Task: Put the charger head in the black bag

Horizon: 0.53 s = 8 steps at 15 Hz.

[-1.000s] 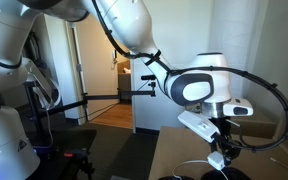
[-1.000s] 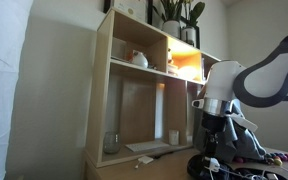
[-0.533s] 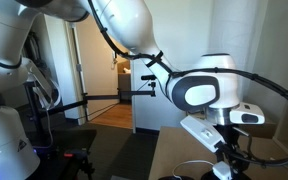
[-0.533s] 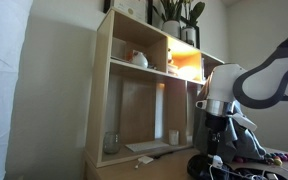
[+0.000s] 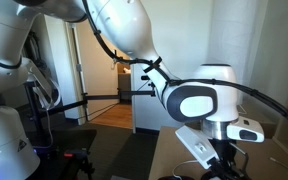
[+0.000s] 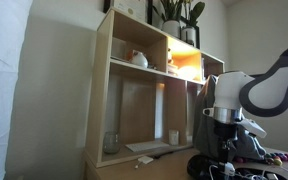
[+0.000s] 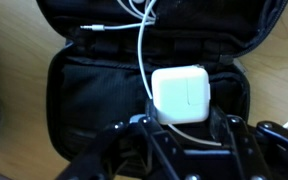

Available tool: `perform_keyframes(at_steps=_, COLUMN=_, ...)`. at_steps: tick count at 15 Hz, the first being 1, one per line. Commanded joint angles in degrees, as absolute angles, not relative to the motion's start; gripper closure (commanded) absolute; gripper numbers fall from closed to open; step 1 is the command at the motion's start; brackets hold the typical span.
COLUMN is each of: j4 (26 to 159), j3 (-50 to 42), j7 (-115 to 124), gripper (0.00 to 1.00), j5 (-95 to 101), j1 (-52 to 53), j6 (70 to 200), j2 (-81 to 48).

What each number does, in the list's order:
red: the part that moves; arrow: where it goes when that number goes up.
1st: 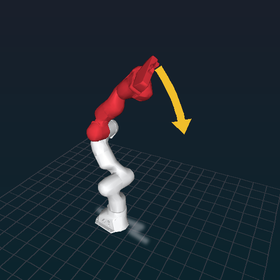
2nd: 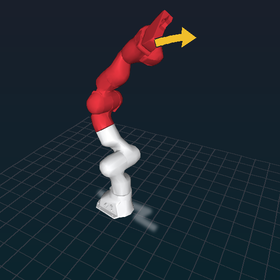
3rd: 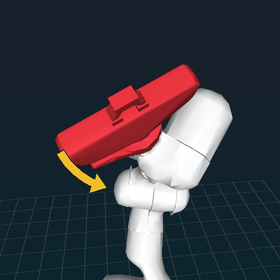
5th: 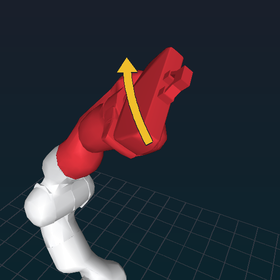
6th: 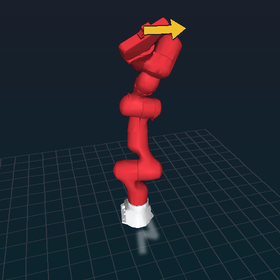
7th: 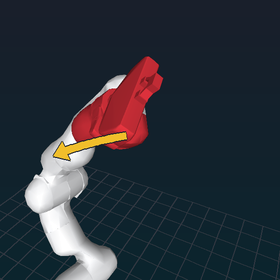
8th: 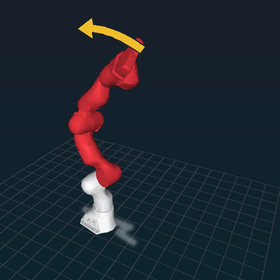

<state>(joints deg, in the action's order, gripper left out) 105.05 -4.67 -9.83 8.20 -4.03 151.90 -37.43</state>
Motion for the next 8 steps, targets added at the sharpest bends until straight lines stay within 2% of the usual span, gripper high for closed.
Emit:
perform_keyframes(at_steps=1, j4=107.4, j3=-5.6, j7=-8.7, gripper=0.73, j5=9.4, j1=-3.7, j6=150.7, j2=-35.9)
perform_keyframes(at_steps=8, j4=107.3, j3=-7.4, j7=-7.7, gripper=0.73, j5=9.7, j1=-3.4, j6=147.7, j2=-37.2)
